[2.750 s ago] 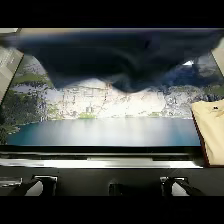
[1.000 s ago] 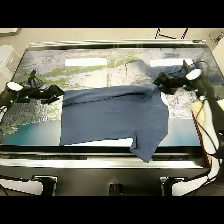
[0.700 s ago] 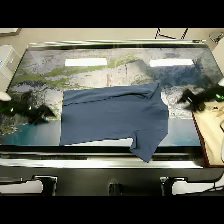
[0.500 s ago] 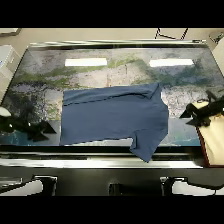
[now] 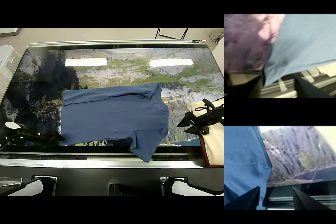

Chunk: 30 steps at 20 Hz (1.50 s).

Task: Fold the clothes and pants, and hang the long-sleeved shirts on hangers.

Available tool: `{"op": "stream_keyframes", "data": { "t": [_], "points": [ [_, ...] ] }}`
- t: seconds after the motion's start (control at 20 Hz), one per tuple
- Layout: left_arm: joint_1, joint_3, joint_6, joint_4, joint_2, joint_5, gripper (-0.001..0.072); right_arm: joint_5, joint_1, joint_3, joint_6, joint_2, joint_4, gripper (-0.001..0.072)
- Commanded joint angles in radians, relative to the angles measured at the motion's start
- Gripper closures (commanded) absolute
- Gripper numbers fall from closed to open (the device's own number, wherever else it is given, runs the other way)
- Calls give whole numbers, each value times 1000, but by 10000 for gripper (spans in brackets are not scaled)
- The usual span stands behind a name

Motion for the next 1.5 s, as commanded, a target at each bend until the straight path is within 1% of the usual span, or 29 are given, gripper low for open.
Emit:
{"op": "stream_keyframes", "data": {
  "t": [0.0,0.05,0.1,0.15,0.2,0.25,0.3,0.5,0.65,0.75,0.8,0.85,0.95,1.05,1.15,1.2,1.3,1.35,1.45],
  "points": [
    [-41,-11,-26,-28,-7,76,483,-22,0,-5,-4,3,-5,244],
    [-43,-10,-26,-28,-7,75,539,-35,8,-14,-3,3,-22,243],
    [-44,-10,-25,-28,-6,71,620,-50,21,-32,-3,2,-33,237],
    [-44,-10,-11,-28,-5,63,685,-77,43,-63,-5,2,-31,227],
    [-44,-10,1,-28,-3,51,685,-114,68,-98,-27,0,-16,196],
    [-44,-10,1,-28,0,43,685,-144,87,-123,-49,-8,5,196],
    [-44,-9,5,-28,5,37,686,-170,97,-138,-50,-25,28,196],
    [-44,-6,5,-28,27,41,686,-210,98,-148,-67,-116,179,209],
    [-44,1,4,-29,32,41,686,-211,137,-150,-51,-155,196,225],
    [-44,22,4,-33,34,37,686,-212,184,-147,-52,-164,204,436],
    [-44,44,4,-33,39,36,686,-195,201,-130,-51,-161,204,663],
    [-44,87,4,-33,53,37,687,-172,204,-97,-52,-151,205,671],
    [-44,240,4,-32,112,45,688,-124,203,32,-55,-100,190,672],
    [-44,487,5,-32,186,69,687,-145,203,241,-63,-9,180,672],
    [-44,792,5,-32,248,135,686,-253,203,489,-74,101,160,672],
    [-44,940,5,-27,269,173,686,-336,203,607,-95,161,138,671],
    [-44,1197,4,4,303,226,686,-470,203,765,-108,279,76,671],
    [-44,1291,4,14,320,225,686,-489,203,803,-107,336,50,671],
    [-44,1375,0,13,372,223,686,-477,203,813,-103,455,14,671]
  ]
}}
